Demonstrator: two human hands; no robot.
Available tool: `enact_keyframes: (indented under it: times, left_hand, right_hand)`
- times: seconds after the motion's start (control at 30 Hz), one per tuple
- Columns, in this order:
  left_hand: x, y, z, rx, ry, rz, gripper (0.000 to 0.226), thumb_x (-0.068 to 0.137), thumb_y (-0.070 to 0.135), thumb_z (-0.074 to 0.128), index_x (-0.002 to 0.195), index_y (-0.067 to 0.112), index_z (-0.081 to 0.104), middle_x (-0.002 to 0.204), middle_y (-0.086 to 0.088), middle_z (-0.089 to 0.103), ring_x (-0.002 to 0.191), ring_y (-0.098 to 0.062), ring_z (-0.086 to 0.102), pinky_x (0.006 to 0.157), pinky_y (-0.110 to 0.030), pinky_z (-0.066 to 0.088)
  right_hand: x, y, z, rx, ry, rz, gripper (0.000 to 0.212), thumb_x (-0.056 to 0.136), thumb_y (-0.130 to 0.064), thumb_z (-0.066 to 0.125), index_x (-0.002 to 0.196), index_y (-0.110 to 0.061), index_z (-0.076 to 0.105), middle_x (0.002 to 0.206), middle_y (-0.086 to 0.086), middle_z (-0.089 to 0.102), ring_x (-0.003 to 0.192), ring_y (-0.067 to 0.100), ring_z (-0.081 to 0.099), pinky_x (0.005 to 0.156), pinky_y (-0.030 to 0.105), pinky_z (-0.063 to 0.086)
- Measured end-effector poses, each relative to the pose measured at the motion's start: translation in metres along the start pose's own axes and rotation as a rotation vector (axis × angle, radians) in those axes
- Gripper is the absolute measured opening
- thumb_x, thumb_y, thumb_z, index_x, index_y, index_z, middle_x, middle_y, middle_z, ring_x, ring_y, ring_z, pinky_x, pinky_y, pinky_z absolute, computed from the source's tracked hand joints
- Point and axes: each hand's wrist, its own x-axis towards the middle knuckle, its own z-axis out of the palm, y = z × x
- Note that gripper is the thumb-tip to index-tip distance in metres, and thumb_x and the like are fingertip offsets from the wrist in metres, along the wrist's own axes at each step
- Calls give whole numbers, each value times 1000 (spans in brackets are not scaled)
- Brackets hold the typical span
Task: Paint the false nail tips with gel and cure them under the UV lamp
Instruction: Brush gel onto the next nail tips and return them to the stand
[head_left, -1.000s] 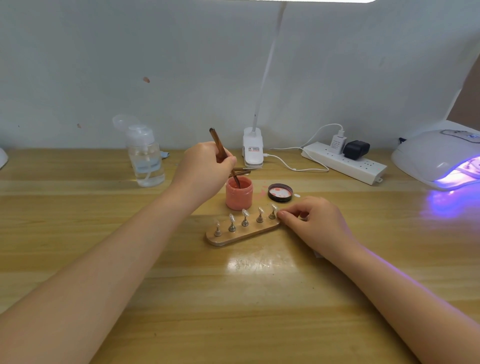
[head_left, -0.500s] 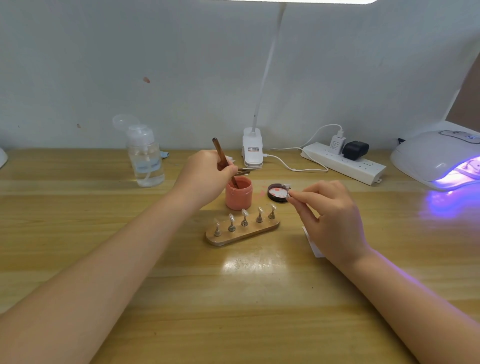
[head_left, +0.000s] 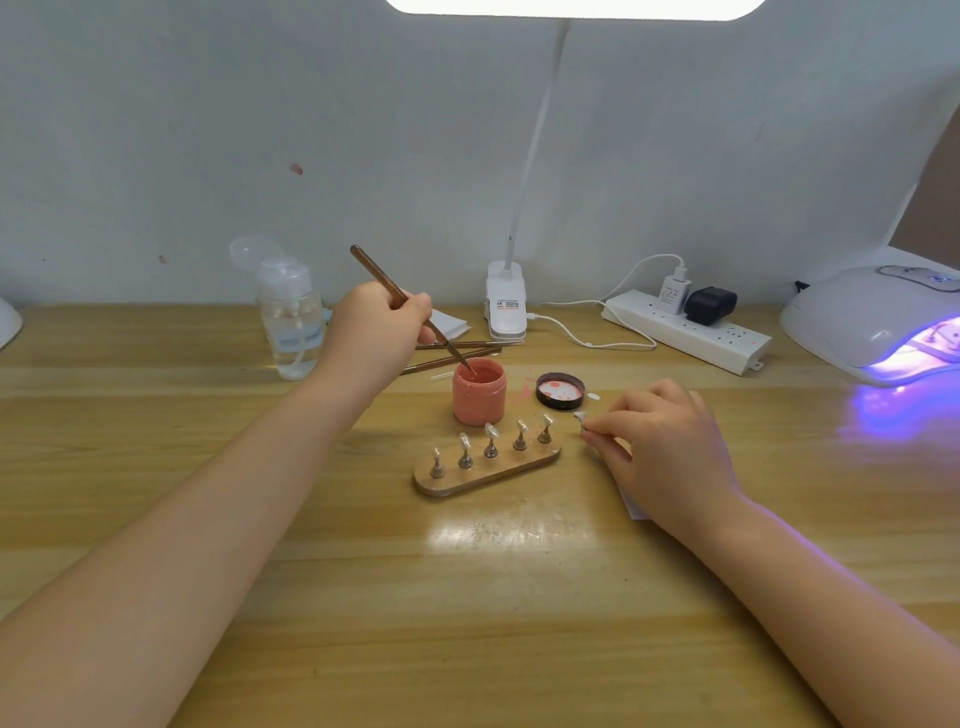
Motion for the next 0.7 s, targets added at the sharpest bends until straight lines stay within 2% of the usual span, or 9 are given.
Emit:
enact_keyframes:
  times: [0.13, 0.23, 0.37, 0.43, 0.6, 0.7]
  left_hand:
    - [1, -1, -2, -21, 19, -72, 17, 98, 25, 49, 92, 17, 63, 70, 7, 67, 62, -8, 53, 58, -26, 41]
    - [1, -2, -4, -19, 25, -86, 17, 98, 24, 49, 94, 15, 63, 71, 6, 67, 61, -8, 52, 56, -25, 40]
    - [0, -4, -6, -22, 64, -79, 17, 98, 26, 50, 96, 16, 64, 70, 8, 67, 63, -8, 53, 56, -25, 41]
    - [0, -5, -6, -64, 75, -82, 17, 97, 26, 51, 95, 16, 64, 67, 8, 66, 62, -7, 53, 57, -24, 42]
    - [0, -8, -5, -66, 54, -109, 19, 97, 26, 52, 97, 14, 66, 68, 7, 67, 65, -9, 54, 66, -28, 45]
    - [0, -8, -7, -56, 93, -73, 18, 96, 26, 51, 93, 15, 66, 67, 7, 67, 64, -8, 54, 60, -26, 43]
  right_hand:
    - [-2, 2, -1, -39, -67, 38, 4, 79, -22, 79, 81, -19, 79, 77, -2, 70, 76, 31, 55, 69, 38, 43]
    - [-1, 2, 0, -67, -153, 105, 14, 87, -30, 68, 95, -24, 78, 88, -4, 70, 87, 27, 53, 76, 36, 40]
    - [0, -2, -3, -48, -105, 172, 18, 83, -30, 68, 95, -19, 78, 89, 1, 68, 89, 26, 52, 77, 35, 39]
    - [1, -7, -4, -6, -108, 197, 21, 82, -36, 69, 95, -22, 77, 87, -1, 64, 90, 23, 50, 78, 34, 38]
    - [6, -16, 1, -58, -377, 161, 55, 78, -74, 46, 118, -40, 61, 99, -12, 54, 104, 15, 41, 89, 30, 36]
    - [8, -16, 5, -39, -456, 134, 64, 78, -79, 36, 128, -43, 53, 102, -10, 48, 106, 16, 37, 94, 32, 33]
